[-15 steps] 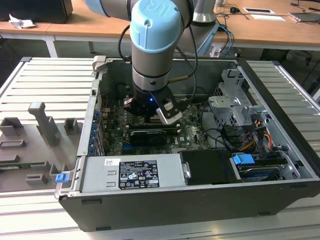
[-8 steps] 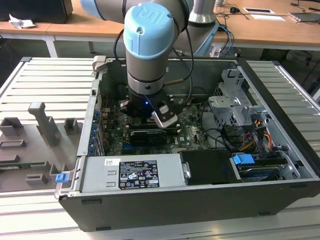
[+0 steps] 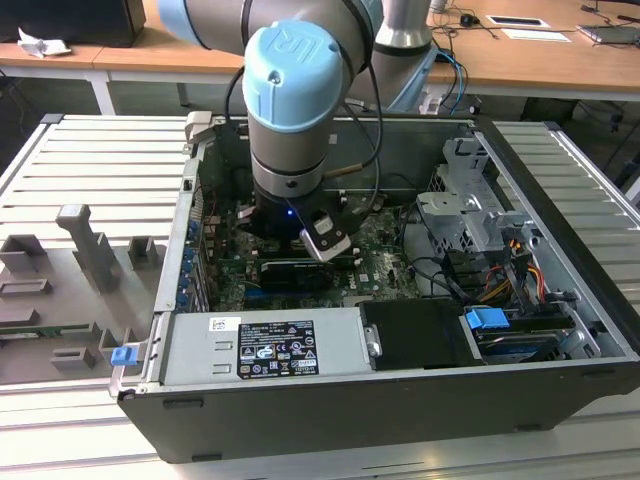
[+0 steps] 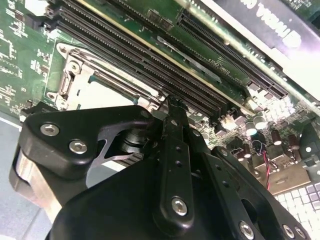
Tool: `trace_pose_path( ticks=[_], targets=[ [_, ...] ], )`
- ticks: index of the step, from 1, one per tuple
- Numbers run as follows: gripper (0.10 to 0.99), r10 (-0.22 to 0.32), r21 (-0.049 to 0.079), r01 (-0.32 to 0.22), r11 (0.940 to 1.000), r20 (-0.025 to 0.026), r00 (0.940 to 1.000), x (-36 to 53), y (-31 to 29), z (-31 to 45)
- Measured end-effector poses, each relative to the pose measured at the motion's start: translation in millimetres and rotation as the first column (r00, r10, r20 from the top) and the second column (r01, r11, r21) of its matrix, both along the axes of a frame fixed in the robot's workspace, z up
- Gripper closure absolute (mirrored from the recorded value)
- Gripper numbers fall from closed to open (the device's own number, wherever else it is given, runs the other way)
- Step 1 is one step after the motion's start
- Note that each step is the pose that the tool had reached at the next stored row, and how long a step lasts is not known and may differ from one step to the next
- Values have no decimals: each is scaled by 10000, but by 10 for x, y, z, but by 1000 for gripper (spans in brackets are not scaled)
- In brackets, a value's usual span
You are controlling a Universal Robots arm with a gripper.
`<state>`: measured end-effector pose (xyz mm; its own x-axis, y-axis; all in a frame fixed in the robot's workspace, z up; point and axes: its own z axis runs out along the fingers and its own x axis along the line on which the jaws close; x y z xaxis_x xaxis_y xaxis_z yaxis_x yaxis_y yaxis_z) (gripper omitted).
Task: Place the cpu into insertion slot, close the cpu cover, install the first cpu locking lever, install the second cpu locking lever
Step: 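Install the second cpu locking lever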
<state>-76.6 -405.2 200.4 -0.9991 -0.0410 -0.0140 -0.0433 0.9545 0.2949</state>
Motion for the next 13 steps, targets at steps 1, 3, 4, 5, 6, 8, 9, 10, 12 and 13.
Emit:
trace_pose_path(
  ticks=[1,3,4,5,6,8,9,10,12,13],
  targets=[
    [980,4,29,-4,10000,2,10000,-2,0,-10],
    [980,14,95,-14,10000,2,10000,-4,-1,-26],
    [980,20,195,-20,9998,4,10000,-3,0,-41],
    [980,24,267,-24,9996,5,10000,-3,0,-49],
    [980,26,324,-26,9995,5,10000,-4,2,-55],
    [980,30,406,-31,9992,4,10000,-8,6,-70],
    [980,31,408,-31,9992,5,10000,-8,6,-70],
    [980,30,411,-30,9991,6,10000,-9,6,-48],
    [980,29,410,-29,9992,6,10000,-9,6,6],
    [980,30,410,-31,9992,6,10000,-9,7,40]
  ],
)
